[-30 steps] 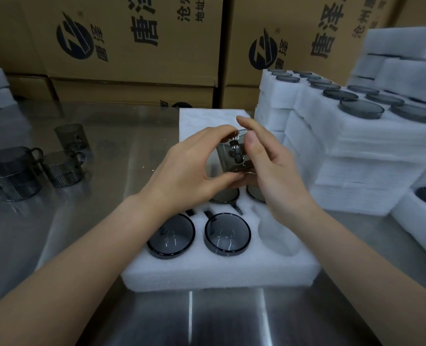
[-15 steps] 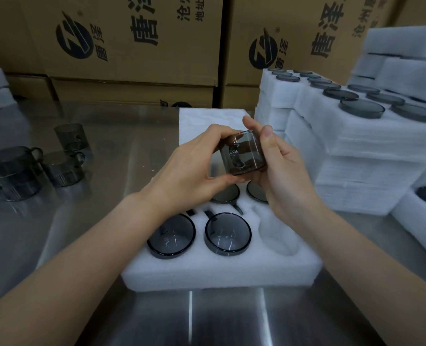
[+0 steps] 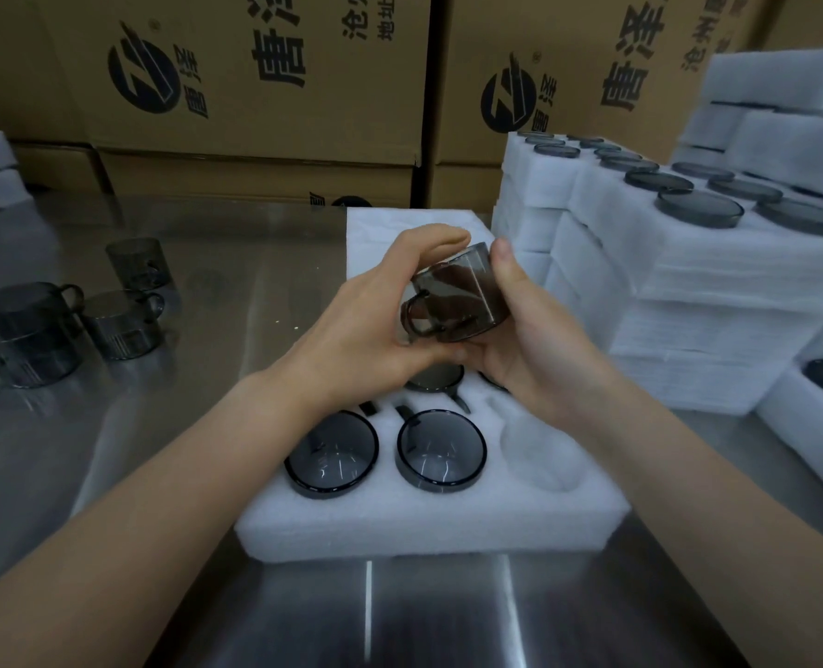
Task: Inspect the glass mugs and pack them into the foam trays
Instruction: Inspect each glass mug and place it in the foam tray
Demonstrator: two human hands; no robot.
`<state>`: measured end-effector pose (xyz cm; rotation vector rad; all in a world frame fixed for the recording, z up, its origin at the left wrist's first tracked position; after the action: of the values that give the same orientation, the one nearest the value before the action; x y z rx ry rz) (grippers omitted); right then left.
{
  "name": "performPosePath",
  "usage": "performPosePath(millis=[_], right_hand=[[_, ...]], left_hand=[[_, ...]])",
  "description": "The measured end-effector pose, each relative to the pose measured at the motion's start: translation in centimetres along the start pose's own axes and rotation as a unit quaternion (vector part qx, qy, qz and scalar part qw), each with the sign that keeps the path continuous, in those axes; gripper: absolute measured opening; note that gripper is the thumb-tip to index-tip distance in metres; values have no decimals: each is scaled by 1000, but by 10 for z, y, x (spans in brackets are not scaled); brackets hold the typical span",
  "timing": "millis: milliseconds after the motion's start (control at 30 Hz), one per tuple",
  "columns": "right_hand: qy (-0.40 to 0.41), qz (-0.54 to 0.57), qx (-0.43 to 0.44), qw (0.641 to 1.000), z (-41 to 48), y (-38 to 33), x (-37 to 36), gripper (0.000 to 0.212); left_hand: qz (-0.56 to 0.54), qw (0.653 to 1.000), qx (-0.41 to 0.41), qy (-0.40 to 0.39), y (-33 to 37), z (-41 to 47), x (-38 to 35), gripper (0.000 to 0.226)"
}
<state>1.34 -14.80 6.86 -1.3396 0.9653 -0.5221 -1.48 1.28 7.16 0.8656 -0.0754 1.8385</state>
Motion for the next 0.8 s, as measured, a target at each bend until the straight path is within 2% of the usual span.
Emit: performPosePath(millis=[67, 167, 300, 567, 700, 800], right_hand=[[34, -13, 38, 999, -2, 1, -1, 52], [95, -56, 90, 990, -4, 4, -5, 43], [108, -55, 80, 989, -4, 5, -6, 44], [70, 32, 38, 996, -2, 2, 1, 42], [-9, 70, 17, 997, 1, -1, 5, 39], [-77, 51, -11, 996, 3, -1, 5, 50]], left_hand=[[-6, 1000, 13, -24, 2, 1, 0, 96], [38, 999, 19, -34, 4, 1, -1, 92], [76, 997, 12, -6, 4, 0, -3, 83], [41, 998, -49, -21, 4, 0, -2, 82], [40, 995, -77, -37, 7, 2, 0, 78], [67, 995, -69, -25, 6, 3, 1, 82]])
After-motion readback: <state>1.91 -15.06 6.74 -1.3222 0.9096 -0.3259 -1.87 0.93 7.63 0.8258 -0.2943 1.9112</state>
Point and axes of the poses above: each hand's wrist, its own z-axis towards the middle knuckle, its own x-axis out of the back of the hand, y = z × x, the point moved 1 cm from there along z, towards the middle knuckle, and after that the axes turned 13 degrees about -x, right-handed, at the moved point
